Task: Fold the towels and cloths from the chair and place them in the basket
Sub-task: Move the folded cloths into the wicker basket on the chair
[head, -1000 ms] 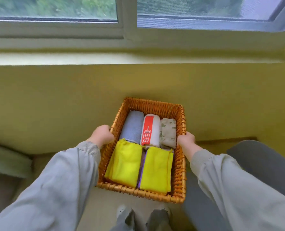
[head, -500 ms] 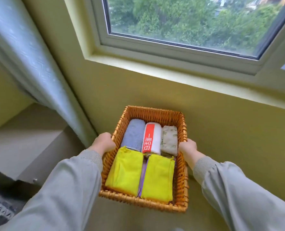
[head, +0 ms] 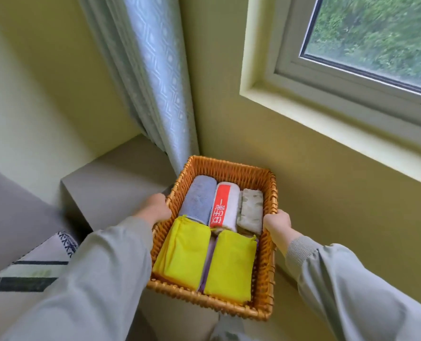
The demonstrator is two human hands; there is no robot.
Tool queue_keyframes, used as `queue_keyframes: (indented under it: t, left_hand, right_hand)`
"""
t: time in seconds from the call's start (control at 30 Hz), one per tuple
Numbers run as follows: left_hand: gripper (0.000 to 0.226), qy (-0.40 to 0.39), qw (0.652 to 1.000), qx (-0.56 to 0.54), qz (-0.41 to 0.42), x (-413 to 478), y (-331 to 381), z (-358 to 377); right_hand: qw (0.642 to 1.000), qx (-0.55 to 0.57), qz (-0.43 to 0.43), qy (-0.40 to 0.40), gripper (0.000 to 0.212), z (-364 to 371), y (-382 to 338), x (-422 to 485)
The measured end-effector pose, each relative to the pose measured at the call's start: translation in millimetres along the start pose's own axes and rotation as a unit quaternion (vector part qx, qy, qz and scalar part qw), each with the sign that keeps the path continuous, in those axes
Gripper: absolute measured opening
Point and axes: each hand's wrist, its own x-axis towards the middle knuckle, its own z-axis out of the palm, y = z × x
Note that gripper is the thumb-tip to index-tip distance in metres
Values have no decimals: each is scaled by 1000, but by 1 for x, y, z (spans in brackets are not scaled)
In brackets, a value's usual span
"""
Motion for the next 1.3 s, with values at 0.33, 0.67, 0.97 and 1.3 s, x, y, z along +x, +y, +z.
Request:
queue_keyframes:
  t: [0.33,0.67,0.97,1.3]
  left_hand:
    - [11,21,995,-33,-91,75,-116,-48]
    - [7,-2,997,13,-70,206,-243,-105]
    - [16,-13,996,82,-13,332,-297,-164]
    - [17,22,996,89,11,422,-318,-168]
  right_hand:
    - [996,-34,10,-78,26,143,-86,14]
    - [995,-34,72,-64,32,311,-151,3]
    - [990,45,136,-3,34,439,-192,2]
    - [995,54,86,2,41,502,-212,30]
